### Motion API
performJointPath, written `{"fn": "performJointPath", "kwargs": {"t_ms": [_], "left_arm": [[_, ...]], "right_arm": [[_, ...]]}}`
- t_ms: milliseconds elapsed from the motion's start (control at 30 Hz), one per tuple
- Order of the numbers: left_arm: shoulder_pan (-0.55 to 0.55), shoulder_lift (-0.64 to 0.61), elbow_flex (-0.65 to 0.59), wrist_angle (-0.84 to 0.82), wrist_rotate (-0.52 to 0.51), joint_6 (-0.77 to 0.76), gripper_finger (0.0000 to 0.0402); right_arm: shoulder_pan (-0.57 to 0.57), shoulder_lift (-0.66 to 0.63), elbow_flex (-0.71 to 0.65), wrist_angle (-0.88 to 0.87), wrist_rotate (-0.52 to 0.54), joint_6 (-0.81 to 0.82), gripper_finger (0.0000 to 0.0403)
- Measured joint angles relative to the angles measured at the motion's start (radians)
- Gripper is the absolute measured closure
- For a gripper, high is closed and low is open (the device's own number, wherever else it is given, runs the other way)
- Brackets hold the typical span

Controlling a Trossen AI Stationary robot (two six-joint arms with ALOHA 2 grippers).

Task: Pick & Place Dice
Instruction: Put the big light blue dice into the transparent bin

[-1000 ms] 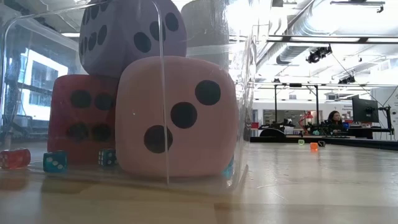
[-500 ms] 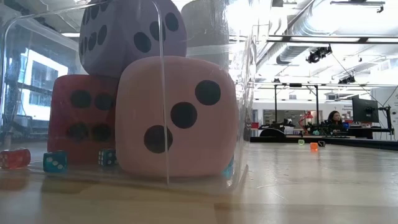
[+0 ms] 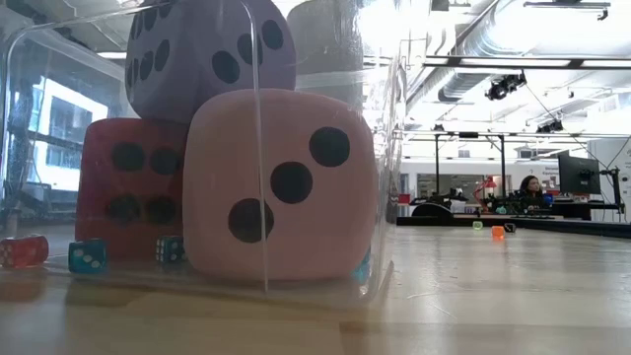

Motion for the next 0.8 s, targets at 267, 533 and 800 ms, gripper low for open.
{"fn": "performJointPath", "kwargs": {"t_ms": [267, 533, 800], "left_arm": [[0.010, 0.000, -0.017, -0.122, -0.152, -0.221, 0.0003], [0.026, 0.001, -0.018, -0.161, -0.058, -0.172, 0.0002], [0.126, -0.007, -0.018, -0.207, 0.017, -0.153, 0.0002]], "right_arm": [[0.000, 0.000, 0.000, 0.099, 0.008, -0.034, 0.0007], [-0.022, 0.000, 0.000, 0.199, 0.196, -0.141, 0.0007], [-0.104, -0.012, 0.000, 0.147, 0.076, -0.222, 0.0007]]}}
